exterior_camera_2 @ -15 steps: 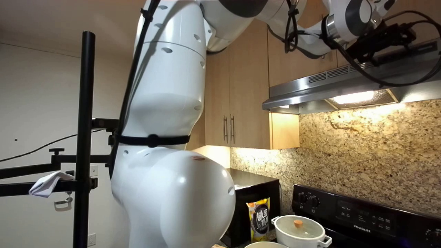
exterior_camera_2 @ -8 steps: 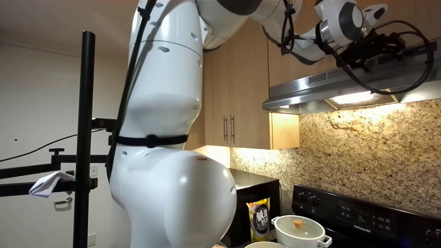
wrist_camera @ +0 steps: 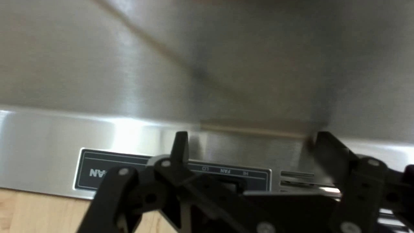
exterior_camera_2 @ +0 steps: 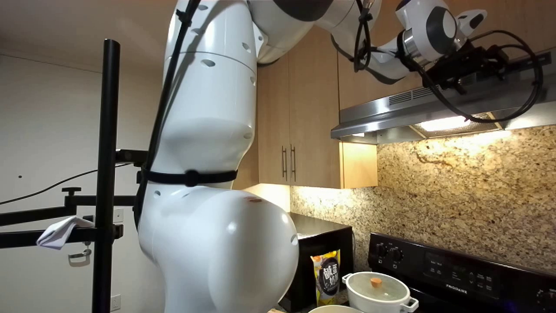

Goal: Turn off the light

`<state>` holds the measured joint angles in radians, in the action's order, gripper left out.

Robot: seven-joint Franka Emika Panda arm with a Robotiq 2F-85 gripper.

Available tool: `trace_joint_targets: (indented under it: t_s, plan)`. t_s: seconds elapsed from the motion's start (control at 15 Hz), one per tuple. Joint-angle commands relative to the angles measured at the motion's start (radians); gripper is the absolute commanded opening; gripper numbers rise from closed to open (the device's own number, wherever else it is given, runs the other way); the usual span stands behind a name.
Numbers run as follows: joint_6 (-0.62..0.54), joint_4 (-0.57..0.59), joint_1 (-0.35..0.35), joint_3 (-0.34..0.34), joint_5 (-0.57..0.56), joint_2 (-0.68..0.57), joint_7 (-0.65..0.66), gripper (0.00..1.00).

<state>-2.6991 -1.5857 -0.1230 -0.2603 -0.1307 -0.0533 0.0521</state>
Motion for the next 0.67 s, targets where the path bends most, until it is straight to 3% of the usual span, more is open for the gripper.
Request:
trace_joint_targets:
  t_s: [0.0,0.6]
  plan:
    - [-0.011,0.007,0.004,-0.014,-0.033,0.004,0.041,1.0]
    - [-0.024,0.058,0.0,-0.034,-0.021,-0.008,0.018,1.0]
